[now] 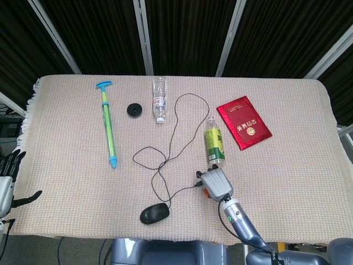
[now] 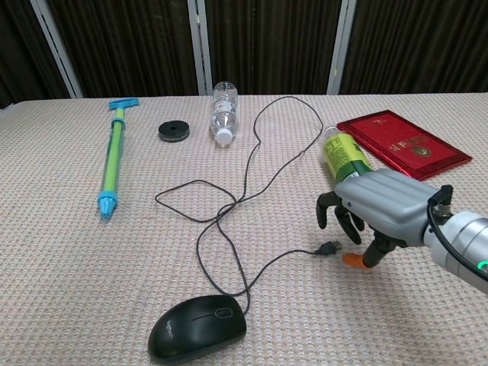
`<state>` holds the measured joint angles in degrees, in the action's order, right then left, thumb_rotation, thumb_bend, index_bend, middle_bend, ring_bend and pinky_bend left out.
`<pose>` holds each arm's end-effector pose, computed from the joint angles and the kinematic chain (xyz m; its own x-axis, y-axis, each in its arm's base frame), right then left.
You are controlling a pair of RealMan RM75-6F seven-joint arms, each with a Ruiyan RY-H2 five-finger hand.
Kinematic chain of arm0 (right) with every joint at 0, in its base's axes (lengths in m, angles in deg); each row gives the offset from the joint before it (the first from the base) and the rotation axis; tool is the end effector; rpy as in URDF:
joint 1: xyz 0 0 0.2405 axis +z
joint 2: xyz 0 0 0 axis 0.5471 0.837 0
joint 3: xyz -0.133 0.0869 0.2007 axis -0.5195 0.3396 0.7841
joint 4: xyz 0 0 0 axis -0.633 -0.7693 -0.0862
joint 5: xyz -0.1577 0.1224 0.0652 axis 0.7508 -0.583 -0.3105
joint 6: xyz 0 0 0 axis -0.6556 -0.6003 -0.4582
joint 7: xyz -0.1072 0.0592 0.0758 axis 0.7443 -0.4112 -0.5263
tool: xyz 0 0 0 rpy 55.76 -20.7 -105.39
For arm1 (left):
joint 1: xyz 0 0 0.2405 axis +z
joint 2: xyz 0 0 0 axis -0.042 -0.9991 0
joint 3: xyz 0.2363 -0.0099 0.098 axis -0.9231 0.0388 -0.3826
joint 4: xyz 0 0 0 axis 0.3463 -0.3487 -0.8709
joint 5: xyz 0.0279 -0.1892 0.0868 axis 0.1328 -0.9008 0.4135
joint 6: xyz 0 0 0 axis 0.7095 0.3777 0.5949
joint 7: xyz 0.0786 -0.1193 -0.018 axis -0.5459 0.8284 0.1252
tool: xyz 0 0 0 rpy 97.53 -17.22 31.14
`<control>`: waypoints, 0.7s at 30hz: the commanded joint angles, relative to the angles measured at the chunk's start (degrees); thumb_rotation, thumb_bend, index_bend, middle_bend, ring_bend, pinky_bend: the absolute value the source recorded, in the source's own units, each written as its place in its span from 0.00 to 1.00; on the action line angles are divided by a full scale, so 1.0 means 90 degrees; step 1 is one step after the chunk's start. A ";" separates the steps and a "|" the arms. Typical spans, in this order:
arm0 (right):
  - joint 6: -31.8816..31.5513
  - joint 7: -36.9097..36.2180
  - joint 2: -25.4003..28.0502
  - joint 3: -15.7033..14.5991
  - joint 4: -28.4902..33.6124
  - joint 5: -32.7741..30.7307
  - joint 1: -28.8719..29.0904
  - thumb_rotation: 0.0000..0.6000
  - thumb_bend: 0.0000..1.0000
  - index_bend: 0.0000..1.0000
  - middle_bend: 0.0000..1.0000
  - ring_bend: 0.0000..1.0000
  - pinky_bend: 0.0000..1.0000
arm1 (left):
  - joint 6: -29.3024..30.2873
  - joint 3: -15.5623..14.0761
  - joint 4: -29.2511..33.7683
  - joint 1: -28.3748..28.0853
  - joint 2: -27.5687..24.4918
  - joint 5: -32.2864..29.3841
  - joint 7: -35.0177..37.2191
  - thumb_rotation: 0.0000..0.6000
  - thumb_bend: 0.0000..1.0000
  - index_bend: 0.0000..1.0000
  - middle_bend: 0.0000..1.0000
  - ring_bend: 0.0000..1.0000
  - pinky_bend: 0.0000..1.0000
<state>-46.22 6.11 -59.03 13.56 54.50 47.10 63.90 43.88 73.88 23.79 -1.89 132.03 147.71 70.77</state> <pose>-0.1573 -0.2639 -0.0598 0.5879 -0.2129 0.7804 -0.7762 -0.4199 0.4702 -0.3121 0.1786 0.1538 0.3271 0.0233 0.9447 0.9420 0.0711 -0.3279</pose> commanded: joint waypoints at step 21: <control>-0.0030 0.0419 -0.0463 -0.0048 -0.0514 -0.0263 0.0197 1.00 0.21 0.47 0.66 0.53 0.38 | 0.0010 0.0000 0.0005 0.0001 -0.0014 0.0028 0.0050 1.00 0.13 0.06 0.00 0.00 0.00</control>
<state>-46.49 9.91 -63.16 13.15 49.91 44.73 65.65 43.97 73.88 23.83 -1.88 131.90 147.96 71.23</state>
